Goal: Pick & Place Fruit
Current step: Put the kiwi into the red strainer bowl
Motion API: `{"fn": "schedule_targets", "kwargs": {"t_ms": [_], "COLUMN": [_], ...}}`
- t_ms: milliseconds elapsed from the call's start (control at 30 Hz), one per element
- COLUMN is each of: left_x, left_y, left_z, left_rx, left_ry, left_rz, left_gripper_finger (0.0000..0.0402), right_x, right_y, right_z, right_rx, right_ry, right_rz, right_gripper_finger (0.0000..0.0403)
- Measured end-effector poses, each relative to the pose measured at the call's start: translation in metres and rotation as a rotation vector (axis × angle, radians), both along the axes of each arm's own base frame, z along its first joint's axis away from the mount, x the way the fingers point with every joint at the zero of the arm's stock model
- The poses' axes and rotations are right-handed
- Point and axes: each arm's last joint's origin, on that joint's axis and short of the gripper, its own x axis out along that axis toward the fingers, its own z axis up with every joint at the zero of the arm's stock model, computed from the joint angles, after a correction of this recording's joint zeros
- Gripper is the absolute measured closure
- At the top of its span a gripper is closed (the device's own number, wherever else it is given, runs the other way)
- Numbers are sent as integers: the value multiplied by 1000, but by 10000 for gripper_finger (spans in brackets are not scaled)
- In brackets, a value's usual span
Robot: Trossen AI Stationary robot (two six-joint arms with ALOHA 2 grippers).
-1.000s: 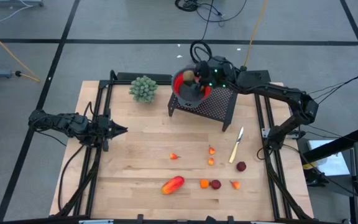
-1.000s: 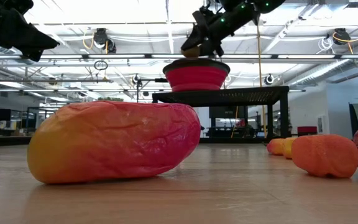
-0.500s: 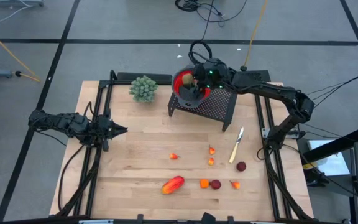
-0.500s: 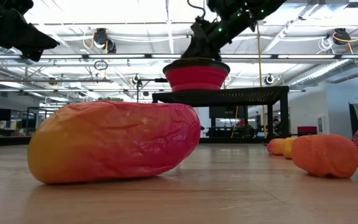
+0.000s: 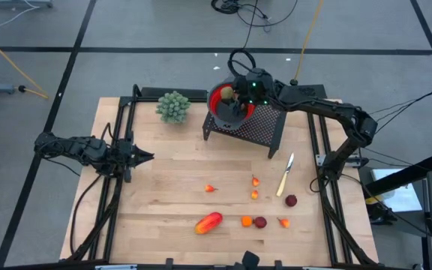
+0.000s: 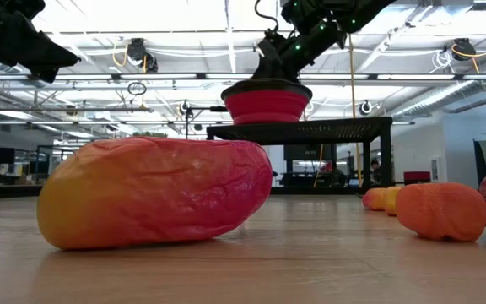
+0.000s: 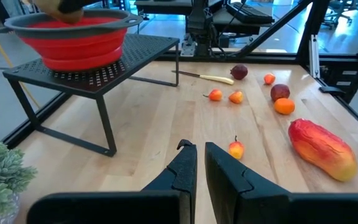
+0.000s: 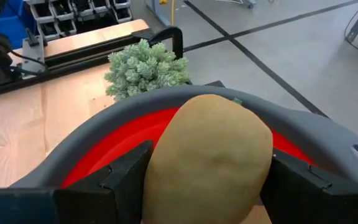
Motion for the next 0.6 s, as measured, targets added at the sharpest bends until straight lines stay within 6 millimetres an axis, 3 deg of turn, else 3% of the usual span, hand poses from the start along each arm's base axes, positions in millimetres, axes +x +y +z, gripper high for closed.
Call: {"fn": "schedule_targets", "kwargs": {"t_ms": [300,600], "left_x": [0,0], "left_y": [0,0], "left_z": [0,0], "left_rx": [26,25], "left_ry": [1,1], "left_rz": [-6,-6], "left_gripper_finger": [371,371], "right_x": [-1,0], "right_y": [3,4], "right_z": [-13,-13], "right_rx": [24,16], "right_ry": [32,17], "right_rz": [2,6], "right_gripper_finger": [156,156]}}
